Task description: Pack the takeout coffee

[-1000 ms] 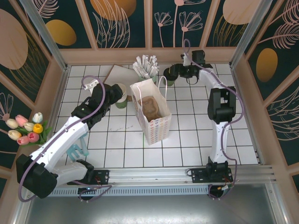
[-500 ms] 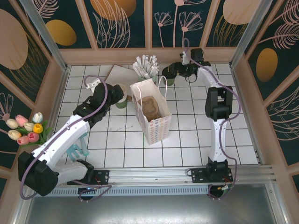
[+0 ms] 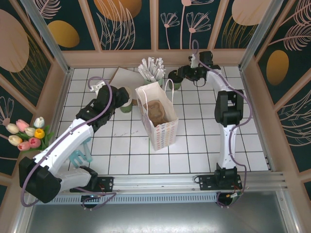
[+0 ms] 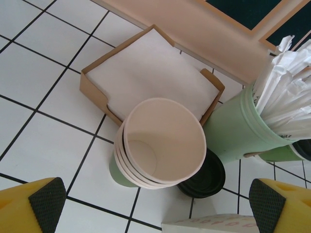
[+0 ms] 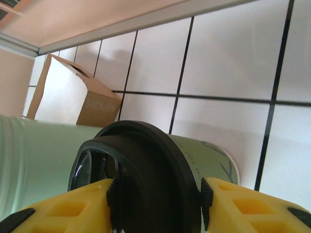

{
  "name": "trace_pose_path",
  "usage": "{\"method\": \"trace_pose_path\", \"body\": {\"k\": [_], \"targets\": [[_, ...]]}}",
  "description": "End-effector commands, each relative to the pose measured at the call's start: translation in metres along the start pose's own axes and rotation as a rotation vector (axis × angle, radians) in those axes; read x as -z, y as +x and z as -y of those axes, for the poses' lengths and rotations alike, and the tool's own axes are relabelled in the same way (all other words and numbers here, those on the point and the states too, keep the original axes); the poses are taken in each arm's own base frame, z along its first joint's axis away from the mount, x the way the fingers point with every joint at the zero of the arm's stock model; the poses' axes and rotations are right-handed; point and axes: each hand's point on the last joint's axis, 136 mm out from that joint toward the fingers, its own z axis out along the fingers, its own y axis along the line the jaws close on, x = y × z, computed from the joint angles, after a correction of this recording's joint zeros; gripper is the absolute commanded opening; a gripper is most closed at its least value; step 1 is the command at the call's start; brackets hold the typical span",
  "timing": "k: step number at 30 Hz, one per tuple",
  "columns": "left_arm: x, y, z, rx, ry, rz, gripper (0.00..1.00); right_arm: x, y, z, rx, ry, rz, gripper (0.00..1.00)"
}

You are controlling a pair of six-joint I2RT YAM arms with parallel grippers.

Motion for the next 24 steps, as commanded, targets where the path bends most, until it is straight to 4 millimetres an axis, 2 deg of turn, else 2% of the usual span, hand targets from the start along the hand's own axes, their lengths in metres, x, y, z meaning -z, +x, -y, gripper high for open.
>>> {"method": "trace_pose_path", "body": {"k": [1, 5, 8, 16, 21, 24], "targets": [[0.009, -0.017, 0.01, 0.012, 0.039, 0.038, 0.99, 0.018, 0.015, -0.006, -0.052, 0.016, -0.017, 0.48], [0.015, -0.022, 0.012, 0.017, 0.061, 0.054, 0.98, 0.03, 0.03, -0.01, -0.062, 0.031, -0.022, 0.46], [0.02, -0.024, 0.012, 0.018, 0.069, 0.064, 0.99, 0.033, 0.038, -0.008, -0.067, 0.039, -0.036, 0.44], [0.023, -0.026, 0.011, 0.019, 0.074, 0.07, 0.99, 0.03, 0.037, -0.004, -0.095, 0.061, -0.047, 0.41], [0.028, -0.03, 0.013, 0.025, 0.086, 0.08, 0.98, 0.048, 0.048, -0.005, -0.092, 0.107, -0.062, 0.41], [0.029, -0.029, 0.022, 0.019, 0.134, 0.068, 0.98, 0.06, 0.06, -0.007, -0.092, 0.123, -0.073, 0.41]]}}
